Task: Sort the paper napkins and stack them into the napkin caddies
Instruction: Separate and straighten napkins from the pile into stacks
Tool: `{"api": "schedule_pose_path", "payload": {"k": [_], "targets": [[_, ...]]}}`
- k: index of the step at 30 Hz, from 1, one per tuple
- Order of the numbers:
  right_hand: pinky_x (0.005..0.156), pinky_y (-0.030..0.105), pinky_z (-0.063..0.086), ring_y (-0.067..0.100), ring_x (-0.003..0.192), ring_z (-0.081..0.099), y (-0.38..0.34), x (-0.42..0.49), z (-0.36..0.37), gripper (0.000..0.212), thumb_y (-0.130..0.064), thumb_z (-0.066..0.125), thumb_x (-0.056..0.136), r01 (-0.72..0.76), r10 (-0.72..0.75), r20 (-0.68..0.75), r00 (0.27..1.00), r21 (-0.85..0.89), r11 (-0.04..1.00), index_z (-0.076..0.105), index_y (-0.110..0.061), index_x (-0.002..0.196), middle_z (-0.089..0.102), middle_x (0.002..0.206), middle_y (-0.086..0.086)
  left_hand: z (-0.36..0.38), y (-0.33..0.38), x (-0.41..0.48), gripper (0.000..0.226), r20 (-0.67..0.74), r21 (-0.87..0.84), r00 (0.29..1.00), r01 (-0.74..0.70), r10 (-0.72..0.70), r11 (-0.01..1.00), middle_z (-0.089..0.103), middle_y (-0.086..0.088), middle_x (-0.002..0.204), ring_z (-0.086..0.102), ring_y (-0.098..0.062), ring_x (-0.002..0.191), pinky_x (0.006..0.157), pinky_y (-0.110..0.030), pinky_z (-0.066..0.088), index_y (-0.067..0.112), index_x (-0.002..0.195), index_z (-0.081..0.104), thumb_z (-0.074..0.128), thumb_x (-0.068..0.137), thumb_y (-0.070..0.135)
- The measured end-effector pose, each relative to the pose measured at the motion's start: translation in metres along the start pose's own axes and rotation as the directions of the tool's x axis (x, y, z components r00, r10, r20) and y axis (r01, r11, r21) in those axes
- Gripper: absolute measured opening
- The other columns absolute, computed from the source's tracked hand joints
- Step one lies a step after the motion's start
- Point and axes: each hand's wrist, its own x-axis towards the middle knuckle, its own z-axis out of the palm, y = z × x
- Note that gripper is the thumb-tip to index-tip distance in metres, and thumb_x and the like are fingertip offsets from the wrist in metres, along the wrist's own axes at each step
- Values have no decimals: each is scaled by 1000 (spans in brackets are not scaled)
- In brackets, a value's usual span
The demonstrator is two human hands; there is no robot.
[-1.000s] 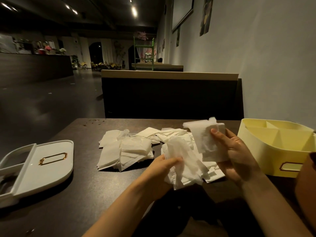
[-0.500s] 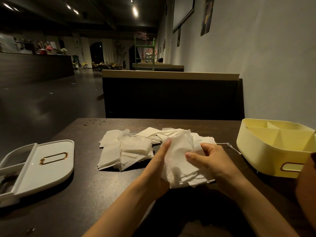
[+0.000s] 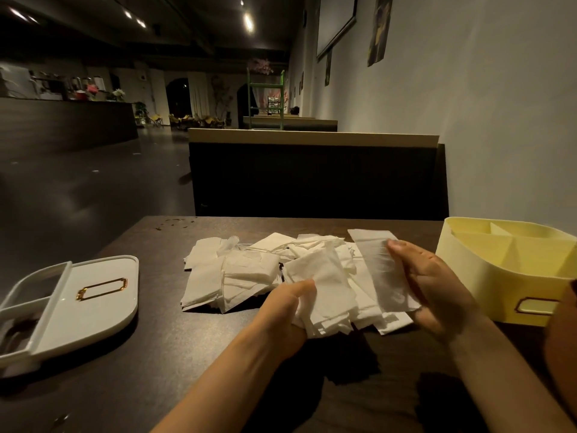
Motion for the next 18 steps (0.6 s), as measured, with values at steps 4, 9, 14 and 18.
{"api": "schedule_pose_path", "payload": {"k": [4,9,14,18], "targets": [[62,31,58,25,83,66,4,-2,10,26,-19,52,91,-51,48,68,997,33,998,63,-3,108,67,99,17,4,-3,0,23,-18,174,997,-68,72,982,48,-8,70,56,-12,48,39,-18,44,4,72,48,37,84,-13],[54,22,54,12,66,67,16,1,19,11,-12,61,86,-52,47,-102,994,-53,997,67,-8,95,70,84,7,11,-3,-1,19,-5,201,999,-41,43,979,53,-7,86,52,-17,69,41,-19,45,14,91,55,44,91,-2],[63,28,56,23,76,66,27,3,28,12,-10,63,84,-91,86,-122,989,-33,995,67,-5,94,70,95,16,11,-6,-2,14,-30,182,999,-14,20,983,47,-8,87,44,-17,73,60,-27,38,14,91,57,45,91,7],[62,33,54,27,78,65,34,3,32,12,-13,63,86,-89,75,-137,988,-93,992,69,-3,90,70,93,18,12,-8,-3,23,35,140,999,5,-10,990,53,-7,78,54,-14,59,51,-25,46,12,101,60,50,91,29]]}}
